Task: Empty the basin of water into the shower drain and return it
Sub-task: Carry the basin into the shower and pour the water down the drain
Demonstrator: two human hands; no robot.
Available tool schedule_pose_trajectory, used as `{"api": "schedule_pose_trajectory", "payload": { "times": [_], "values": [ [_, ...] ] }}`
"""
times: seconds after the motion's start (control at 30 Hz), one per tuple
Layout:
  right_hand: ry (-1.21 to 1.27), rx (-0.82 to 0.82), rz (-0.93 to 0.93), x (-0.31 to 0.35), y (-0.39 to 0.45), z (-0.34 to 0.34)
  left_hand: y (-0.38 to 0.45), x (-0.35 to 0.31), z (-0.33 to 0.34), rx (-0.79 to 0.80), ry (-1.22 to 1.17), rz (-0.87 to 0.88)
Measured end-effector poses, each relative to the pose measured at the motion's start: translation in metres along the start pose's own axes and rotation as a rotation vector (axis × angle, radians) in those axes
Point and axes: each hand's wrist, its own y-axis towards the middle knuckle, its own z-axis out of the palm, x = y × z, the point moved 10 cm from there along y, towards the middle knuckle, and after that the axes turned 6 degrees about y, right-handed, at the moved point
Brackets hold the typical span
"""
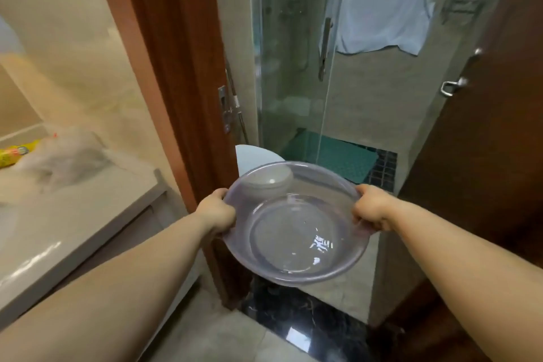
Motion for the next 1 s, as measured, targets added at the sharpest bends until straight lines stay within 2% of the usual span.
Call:
{"api": "schedule_pose_trajectory", "payload": {
  "times": [0.2, 0.5, 0.8, 1.0],
  "values": [
    [-0.032, -0.101, 0.054, -0.021, 0.059, -0.062, 0.076, -0.072, 0.054, 0.045, 0.016, 0.083],
    [0.037, -0.197, 0.151, -0.010, 0.190, -0.124, 0.237, -0.177, 0.102, 0.142, 0.095, 0.199],
    [0.095, -0.217, 0.156, 0.018, 0.338, -0.205, 0.374, -0.286, 0.150, 0.204, 0.009, 0.152],
    [0.086, -0.164, 0.157, 0.035, 0.449, -0.261, 0.451, -0.349, 0.180, 0.213, -0.013, 0.126]
  ]
}}
